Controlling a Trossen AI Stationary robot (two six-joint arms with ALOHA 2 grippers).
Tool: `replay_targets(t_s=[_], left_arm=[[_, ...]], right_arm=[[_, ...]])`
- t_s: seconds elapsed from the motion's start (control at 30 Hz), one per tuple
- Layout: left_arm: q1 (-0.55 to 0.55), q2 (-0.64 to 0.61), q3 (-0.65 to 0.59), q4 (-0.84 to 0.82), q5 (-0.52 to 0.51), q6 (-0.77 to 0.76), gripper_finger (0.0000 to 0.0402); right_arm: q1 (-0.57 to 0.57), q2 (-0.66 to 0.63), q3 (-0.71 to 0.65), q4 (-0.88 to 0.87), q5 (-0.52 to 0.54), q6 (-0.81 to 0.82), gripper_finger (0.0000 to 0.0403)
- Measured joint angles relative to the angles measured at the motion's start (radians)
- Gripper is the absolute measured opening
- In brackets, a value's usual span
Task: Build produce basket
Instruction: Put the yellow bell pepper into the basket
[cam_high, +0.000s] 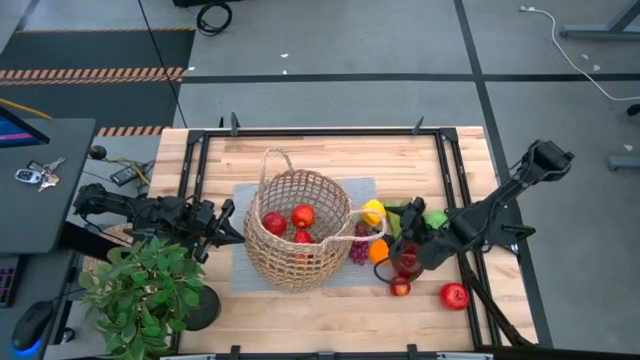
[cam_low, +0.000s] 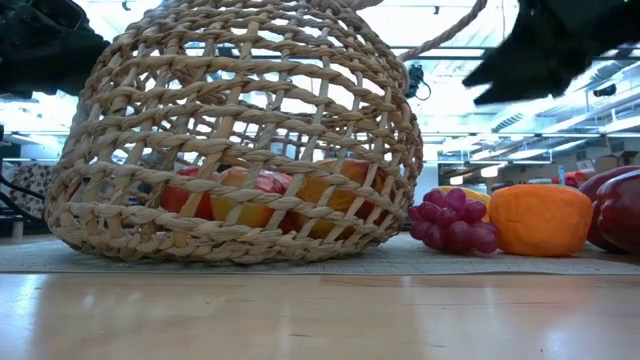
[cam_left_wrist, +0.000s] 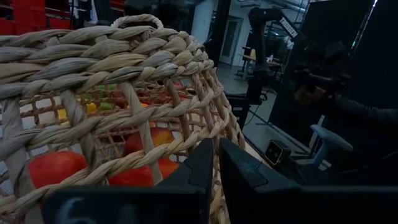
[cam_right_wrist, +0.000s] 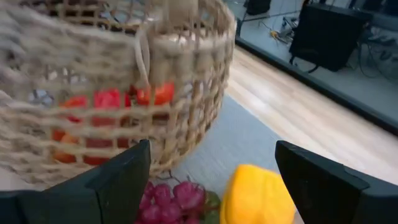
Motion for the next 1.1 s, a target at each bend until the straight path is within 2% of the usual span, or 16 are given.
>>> replay_targets(t_s=[0.2, 0.5, 0.57, 0.73, 0.9, 1.1], left_arm=[[0.0, 0.0, 0.0, 0.001, 0.0, 0.0, 0.0028], [0.0, 0.0, 0.0, 0.001, 0.0, 0.0, 0.0035], [0.0, 0.0, 0.0, 0.001, 0.0, 0.0, 0.0032], [0.0, 0.0, 0.0, 0.001, 0.0, 0.0, 0.0028], [0.0, 0.0, 0.0, 0.001, 0.0, 0.0, 0.0035], [0.0, 0.0, 0.0, 0.0, 0.0, 0.0, 0.0032]], right_arm=[[-0.043, 0.125, -0.033, 0.053, 0.018, 0.049, 0.0348], [-0.24, 0.233, -0.033, 0.055, -0.037, 0.094, 0.0348], [-0.28, 0.246, -0.033, 0.057, -0.07, 0.095, 0.035], [-0.341, 0.269, -0.032, 0.074, -0.241, 0.097, 0.0372], [-0.357, 0.294, -0.031, 0.074, -0.248, 0.107, 0.039], [-0.389, 0.365, -0.031, 0.074, -0.303, 0.126, 0.0379]])
